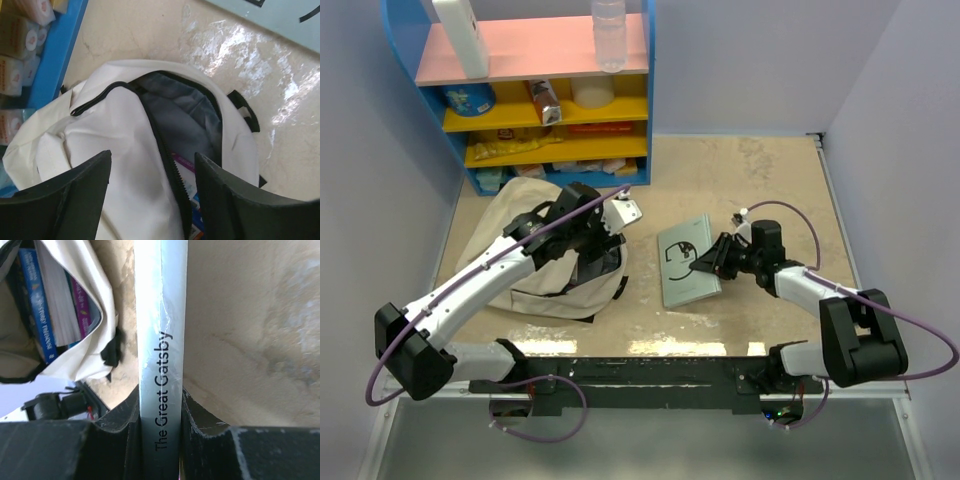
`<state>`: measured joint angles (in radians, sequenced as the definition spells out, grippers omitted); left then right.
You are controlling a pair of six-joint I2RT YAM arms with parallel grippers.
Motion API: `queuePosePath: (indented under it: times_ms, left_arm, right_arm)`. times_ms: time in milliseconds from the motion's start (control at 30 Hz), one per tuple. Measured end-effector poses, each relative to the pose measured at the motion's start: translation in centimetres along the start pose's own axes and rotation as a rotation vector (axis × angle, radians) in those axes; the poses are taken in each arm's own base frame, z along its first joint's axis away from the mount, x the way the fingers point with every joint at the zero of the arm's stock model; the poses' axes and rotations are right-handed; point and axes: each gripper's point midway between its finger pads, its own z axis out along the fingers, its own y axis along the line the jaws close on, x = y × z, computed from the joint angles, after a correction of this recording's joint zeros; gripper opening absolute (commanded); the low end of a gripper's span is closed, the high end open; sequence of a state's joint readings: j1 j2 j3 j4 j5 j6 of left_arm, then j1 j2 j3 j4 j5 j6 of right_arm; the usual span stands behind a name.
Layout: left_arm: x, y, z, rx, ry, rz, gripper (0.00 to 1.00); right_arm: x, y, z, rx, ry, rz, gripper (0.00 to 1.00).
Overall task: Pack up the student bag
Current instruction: Pick up the book from the center of the board, then place the book in the student bag.
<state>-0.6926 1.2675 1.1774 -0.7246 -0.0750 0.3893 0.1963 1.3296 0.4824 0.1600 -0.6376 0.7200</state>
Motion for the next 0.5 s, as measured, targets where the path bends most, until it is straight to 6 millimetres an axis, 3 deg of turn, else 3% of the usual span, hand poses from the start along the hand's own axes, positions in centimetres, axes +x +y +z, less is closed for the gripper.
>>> queuePosePath:
  times_ms: [33,367,400,500]
  left_arm:
    - [0.2,0.2,0.1,-0.009,0.007,0.001,0.61]
    - [1.8,0.5,0.0,-0.007,0.061,0.023,0.47]
    - [1.9,0.5,0.0,-0.007,0.063,0.027,0.43]
    - [2.0,0.7,0.0,-0.012,0.068,0.025,0.18]
  right_arm:
    - [0.1,0.2,0.0,-0.008,0.007,0.005,0.00]
    - [0.0,3.9,-0.9,-0.142,0.048,0.022,0.00]
    - [-0.1,4.4,-1.0,-0.160,0.044,0.020,0.00]
    - [-0.1,6.0,-0.9,-0.204,0.041,0.010,0.00]
